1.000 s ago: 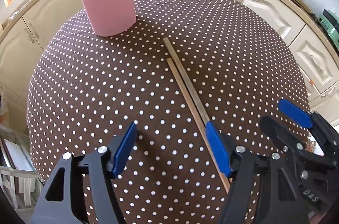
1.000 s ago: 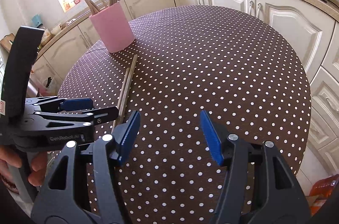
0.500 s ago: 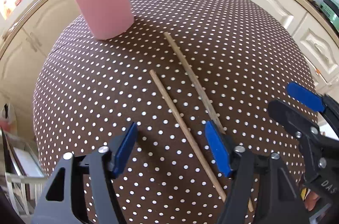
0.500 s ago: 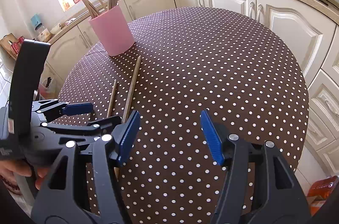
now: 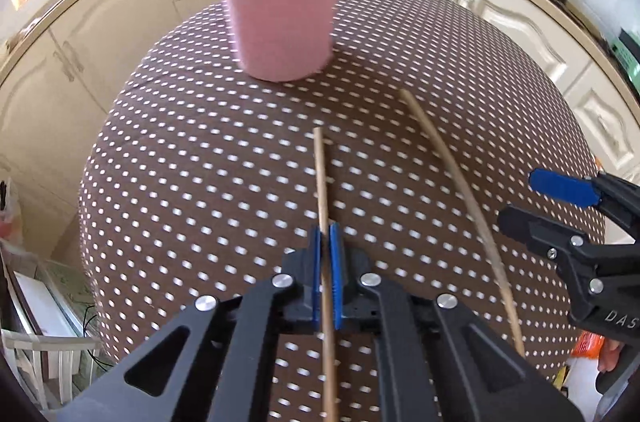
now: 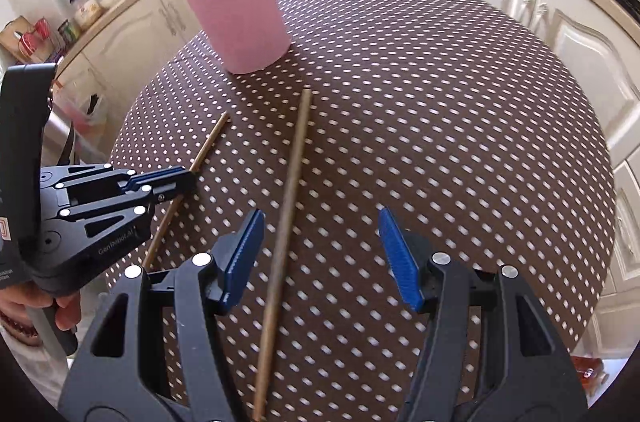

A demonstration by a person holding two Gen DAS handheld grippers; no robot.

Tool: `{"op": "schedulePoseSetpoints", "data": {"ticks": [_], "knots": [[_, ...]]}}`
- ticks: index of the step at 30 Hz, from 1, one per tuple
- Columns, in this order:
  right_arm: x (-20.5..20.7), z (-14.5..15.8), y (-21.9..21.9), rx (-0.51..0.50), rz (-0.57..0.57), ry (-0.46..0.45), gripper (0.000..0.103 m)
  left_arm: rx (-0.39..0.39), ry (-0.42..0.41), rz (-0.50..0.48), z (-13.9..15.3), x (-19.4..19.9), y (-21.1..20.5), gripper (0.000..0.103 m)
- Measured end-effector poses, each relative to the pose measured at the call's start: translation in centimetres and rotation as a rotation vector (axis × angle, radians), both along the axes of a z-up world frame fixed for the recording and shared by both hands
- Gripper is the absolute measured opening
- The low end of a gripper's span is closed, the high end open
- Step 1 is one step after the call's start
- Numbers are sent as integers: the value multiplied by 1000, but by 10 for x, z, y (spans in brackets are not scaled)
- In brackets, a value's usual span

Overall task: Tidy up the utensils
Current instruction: 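Lift both chopsticks and lower them into the pink cup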

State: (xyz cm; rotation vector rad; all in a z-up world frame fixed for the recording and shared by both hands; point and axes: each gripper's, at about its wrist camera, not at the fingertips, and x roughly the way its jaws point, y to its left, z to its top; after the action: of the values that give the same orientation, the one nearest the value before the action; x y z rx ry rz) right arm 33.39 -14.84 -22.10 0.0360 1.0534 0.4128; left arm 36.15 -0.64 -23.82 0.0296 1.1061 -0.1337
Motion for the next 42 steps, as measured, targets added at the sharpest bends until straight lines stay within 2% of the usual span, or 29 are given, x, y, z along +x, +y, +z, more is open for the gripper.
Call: {"op": "schedulePoseSetpoints", "data": {"ticks": [4,6,7,9,10,11,16,20,28,34,42], "knots": [[17,-2,21,-49,17,65,57,-14,-4,0,-2,0,10,5],[23,-6,31,-91,27,102,42,-21,-6,-5,-3,1,16,5],[26,-9,35,-108,35,128,31,-23,-6,-6,-2,-4,18,5],[30,-9,40,-137,42,133,30,-24,-6,-8,-2,-6,21,5],[31,-8,43,-151,48,134,24,-23,-7,-11,-2,-5,24,5],[33,-8,46,-165,54,134,13,-23,-8,-12,-2,-4,25,5],[36,-10,51,-141,73,135,6,-45,-45,-11,3,-3,23,5],[27,-3,42,-78,74,69,6,-72,-120,-18,19,-12,28,5],[-3,49,38,65,114,-167,6,-99,-325,-11,62,-29,30,5],[-16,82,31,152,108,-291,6,-120,-447,-9,92,-38,29,5],[-22,115,27,250,63,-479,6,-204,-684,-1,133,-50,33,5]]}}
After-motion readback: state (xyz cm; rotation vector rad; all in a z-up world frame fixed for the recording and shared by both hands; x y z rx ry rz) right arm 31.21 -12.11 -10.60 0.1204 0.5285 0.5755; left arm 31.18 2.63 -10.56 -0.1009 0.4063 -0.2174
